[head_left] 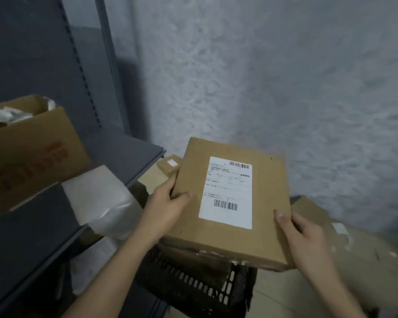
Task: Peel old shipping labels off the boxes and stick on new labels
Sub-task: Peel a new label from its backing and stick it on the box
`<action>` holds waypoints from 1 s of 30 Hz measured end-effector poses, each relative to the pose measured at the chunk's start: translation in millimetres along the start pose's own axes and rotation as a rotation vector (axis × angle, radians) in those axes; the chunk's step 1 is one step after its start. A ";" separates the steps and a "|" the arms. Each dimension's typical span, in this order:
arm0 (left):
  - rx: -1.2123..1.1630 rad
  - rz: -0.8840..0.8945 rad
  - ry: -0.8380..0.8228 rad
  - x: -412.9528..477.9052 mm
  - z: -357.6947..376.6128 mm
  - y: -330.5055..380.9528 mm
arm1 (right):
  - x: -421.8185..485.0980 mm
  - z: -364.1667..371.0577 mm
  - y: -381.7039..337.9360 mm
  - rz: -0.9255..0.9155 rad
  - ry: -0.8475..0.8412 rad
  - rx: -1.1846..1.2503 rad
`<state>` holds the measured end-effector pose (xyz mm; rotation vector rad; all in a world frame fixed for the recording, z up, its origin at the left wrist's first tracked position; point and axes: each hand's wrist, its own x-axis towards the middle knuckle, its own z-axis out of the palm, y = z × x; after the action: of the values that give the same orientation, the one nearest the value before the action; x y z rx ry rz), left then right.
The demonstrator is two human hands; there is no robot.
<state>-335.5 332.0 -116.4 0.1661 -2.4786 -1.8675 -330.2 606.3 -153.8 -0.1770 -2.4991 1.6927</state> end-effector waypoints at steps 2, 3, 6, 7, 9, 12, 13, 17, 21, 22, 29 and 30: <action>0.029 -0.050 -0.014 29.9 14.6 -9.6 | 25.0 0.9 17.1 0.044 -0.013 -0.010; 0.037 -0.076 -0.019 39.7 18.3 -13.9 | 34.1 3.9 22.4 0.057 -0.024 -0.027; 0.042 -0.146 -0.039 68.9 26.3 -29.0 | 60.7 15.6 36.0 0.102 -0.042 -0.088; 0.044 -0.170 -0.043 76.2 26.4 -34.8 | 66.5 21.5 38.7 0.117 -0.051 -0.111; 0.063 -0.208 -0.047 88.6 24.9 -46.9 | 76.4 34.1 46.8 0.144 -0.094 -0.160; 0.117 -0.277 -0.081 107.0 21.4 -65.3 | 88.3 54.2 59.7 0.207 -0.131 -0.213; 0.134 -0.299 -0.093 111.9 21.4 -70.8 | 90.2 59.2 61.4 0.235 -0.135 -0.234; 0.203 -0.375 -0.117 135.5 24.5 -97.0 | 99.1 82.6 64.2 0.305 -0.143 -0.288; 0.285 -0.417 -0.124 150.6 27.7 -117.4 | 100.4 96.1 61.6 0.334 -0.120 -0.371; 0.305 -0.430 -0.136 153.8 27.1 -122.1 | 99.9 98.7 60.6 0.335 -0.124 -0.388; 0.376 -0.479 -0.196 168.7 16.7 -141.9 | 96.1 120.9 66.0 0.459 -0.208 -0.462; 0.385 -0.479 -0.207 169.9 16.0 -144.8 | 94.9 123.8 67.6 0.478 -0.220 -0.466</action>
<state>-496.4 289.9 -266.2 0.6619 -3.1474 -1.5683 -441.8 533.3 -259.2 -0.7155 -3.1823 1.2674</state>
